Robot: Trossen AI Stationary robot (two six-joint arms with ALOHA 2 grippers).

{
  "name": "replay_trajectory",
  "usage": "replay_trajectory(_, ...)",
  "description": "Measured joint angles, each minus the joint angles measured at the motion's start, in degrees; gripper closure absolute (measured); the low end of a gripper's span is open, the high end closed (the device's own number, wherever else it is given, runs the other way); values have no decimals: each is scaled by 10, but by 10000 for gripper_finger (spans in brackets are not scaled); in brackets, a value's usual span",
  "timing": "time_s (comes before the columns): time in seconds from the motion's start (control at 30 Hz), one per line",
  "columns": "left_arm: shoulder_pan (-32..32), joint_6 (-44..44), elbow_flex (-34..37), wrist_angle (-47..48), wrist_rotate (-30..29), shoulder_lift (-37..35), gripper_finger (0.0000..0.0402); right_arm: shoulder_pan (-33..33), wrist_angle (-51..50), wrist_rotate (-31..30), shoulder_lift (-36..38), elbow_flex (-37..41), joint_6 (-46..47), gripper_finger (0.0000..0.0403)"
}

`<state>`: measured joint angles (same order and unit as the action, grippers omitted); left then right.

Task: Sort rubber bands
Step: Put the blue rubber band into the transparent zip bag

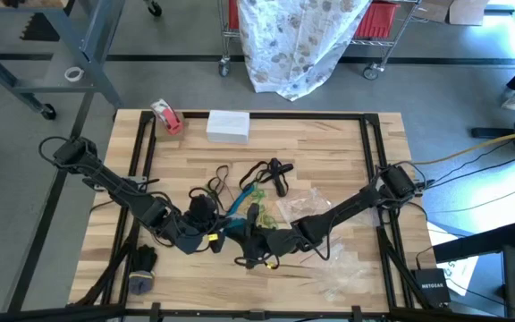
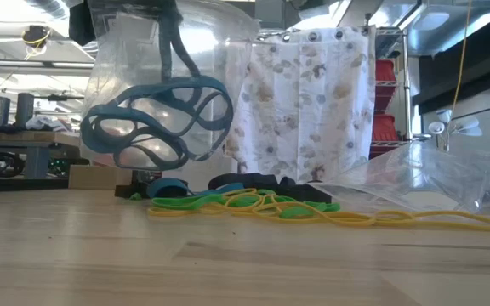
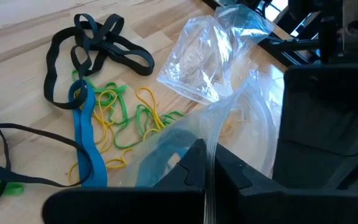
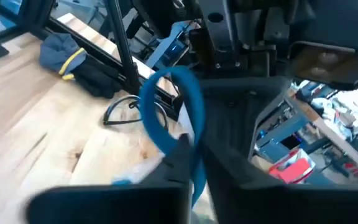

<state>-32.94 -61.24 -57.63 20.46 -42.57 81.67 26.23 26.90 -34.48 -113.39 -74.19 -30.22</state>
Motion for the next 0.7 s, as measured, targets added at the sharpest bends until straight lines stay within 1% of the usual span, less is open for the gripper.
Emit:
replay_trajectory(0.03,-1,2,0,1,0,0,401,3,-1,-9,2,0,3,392)
replay_trajectory(0.13,-7,13,0,1,0,0,402,16,-7,-53,19,0,25,389)
replay_trajectory(0.2,-12,20,0,1,0,0,401,25,-45,-75,43,0,43,396)
replay_trajectory(0.3,-20,28,0,1,0,0,401,28,-131,-87,75,0,77,399)
replay_trajectory(0.37,-24,28,0,0,0,0,401,25,-185,-83,91,0,117,399)
replay_trajectory(0.47,-23,27,0,-2,-2,-1,401,20,-230,-59,100,0,165,401)
replay_trajectory(0.6,-22,26,0,-24,-14,-1,402,18,-257,-7,100,0,224,401)
replay_trajectory(0.7,-22,34,0,-38,-27,-2,402,15,-264,0,100,0,265,401)
